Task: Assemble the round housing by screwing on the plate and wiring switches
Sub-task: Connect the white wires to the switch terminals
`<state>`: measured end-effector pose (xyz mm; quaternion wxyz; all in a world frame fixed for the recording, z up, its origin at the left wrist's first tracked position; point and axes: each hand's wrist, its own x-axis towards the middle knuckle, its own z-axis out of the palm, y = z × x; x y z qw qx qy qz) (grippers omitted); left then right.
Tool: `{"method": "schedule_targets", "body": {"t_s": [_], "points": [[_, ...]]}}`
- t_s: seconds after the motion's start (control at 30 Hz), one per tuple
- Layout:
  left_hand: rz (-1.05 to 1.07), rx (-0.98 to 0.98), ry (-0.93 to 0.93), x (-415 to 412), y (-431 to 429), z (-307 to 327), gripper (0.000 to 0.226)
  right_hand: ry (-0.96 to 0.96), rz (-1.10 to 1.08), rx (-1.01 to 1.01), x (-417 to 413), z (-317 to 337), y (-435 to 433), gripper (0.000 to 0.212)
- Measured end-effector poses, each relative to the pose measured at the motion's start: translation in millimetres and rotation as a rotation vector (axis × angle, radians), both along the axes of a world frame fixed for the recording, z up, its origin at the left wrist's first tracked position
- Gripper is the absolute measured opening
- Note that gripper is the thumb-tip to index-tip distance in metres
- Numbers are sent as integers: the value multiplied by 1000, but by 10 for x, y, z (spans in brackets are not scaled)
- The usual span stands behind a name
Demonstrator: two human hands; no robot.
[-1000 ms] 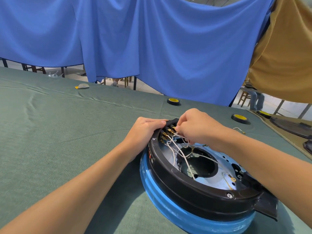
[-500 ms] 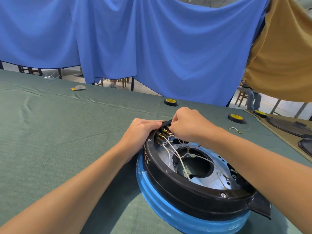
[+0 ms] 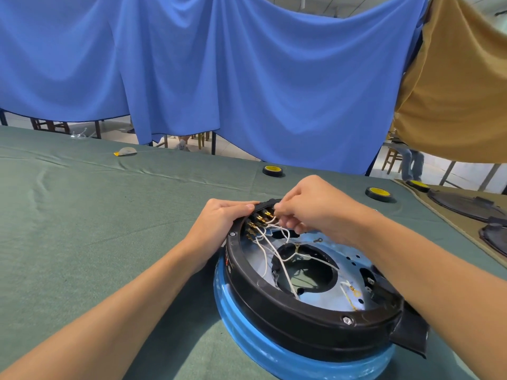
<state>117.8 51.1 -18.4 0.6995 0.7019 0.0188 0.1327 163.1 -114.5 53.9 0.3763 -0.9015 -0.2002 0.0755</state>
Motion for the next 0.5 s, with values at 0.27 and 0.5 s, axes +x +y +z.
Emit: {"method": "schedule_targets", "body": {"t_s": [0.27,0.5], "points": [[51,238,172,45,-8,258,24,-352,-161,151,286,-94,-695,21],[4,725,120,436,-221,407,19,-211,-359,354,844,-259,-1058,17]]}}
